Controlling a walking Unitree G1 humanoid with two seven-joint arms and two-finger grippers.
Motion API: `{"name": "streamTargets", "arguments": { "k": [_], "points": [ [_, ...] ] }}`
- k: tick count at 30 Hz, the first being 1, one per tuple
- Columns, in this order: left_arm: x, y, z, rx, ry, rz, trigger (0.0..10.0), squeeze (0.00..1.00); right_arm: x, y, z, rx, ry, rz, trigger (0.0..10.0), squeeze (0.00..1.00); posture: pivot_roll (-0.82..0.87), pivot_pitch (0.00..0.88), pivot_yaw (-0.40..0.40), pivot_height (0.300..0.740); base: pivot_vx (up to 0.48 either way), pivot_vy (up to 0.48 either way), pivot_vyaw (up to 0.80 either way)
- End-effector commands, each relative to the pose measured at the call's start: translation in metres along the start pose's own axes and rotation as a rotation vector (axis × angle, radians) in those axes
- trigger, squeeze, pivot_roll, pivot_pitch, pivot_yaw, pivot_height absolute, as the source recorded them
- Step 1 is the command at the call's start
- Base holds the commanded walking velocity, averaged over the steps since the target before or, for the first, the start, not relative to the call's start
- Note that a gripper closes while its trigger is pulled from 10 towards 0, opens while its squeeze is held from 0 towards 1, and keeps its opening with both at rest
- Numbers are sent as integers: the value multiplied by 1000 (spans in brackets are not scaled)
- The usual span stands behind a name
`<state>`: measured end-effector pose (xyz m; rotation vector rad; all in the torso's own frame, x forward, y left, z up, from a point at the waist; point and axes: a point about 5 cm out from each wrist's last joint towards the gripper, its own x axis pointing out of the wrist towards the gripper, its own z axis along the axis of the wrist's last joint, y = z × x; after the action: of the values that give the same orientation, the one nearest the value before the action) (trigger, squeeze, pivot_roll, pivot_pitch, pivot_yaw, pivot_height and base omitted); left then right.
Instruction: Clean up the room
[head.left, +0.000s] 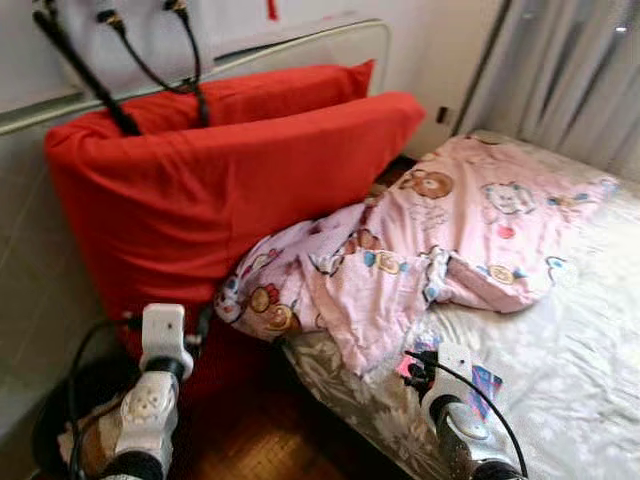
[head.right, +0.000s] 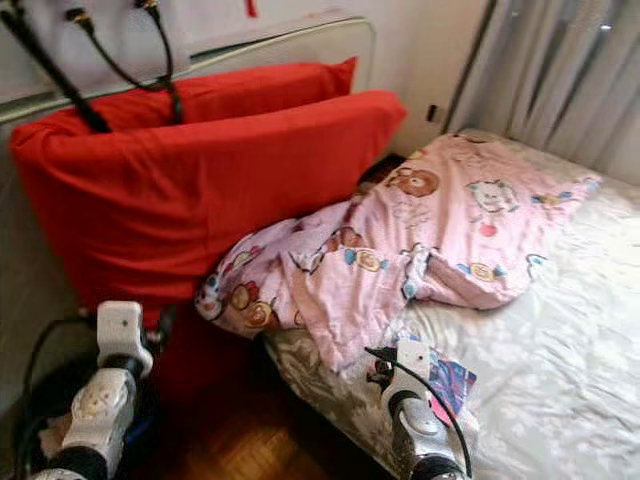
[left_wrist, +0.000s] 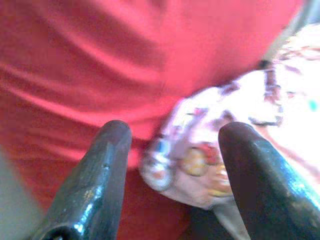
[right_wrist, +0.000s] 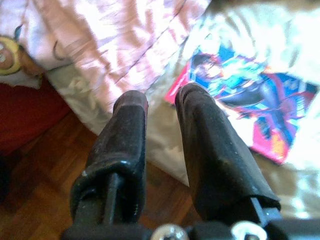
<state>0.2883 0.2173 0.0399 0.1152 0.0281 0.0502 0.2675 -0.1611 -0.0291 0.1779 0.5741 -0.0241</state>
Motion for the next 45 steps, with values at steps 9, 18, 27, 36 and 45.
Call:
{"name": "streamTargets", "arguments": {
  "k": [9,18,27,36,45],
  "points": [
    [-35,-16,-9,-33,-52,-56,10000,0,-9,-12,-10,6,-69,-69,10000,0,77,0,-100,740,0,0,0],
    [-69,-21,-20,-19,3,-95,10000,0,-22,-26,-32,75,-51,-137,10000,0,50,0,-52,740,0,0,0],
    [-62,-20,-15,-3,38,-146,10000,0,-28,-23,-47,156,-42,-207,10000,0,9,0,19,740,0,0,0],
    [-60,3,-19,-2,75,-41,10000,0,-26,-4,-51,123,-5,-178,10000,0,20,0,-44,740,0,0,0],
    [-78,15,-24,11,96,12,10000,0,-81,-66,-26,-51,-430,-65,10000,0,53,0,-50,740,0,0,0]
  ]
}}
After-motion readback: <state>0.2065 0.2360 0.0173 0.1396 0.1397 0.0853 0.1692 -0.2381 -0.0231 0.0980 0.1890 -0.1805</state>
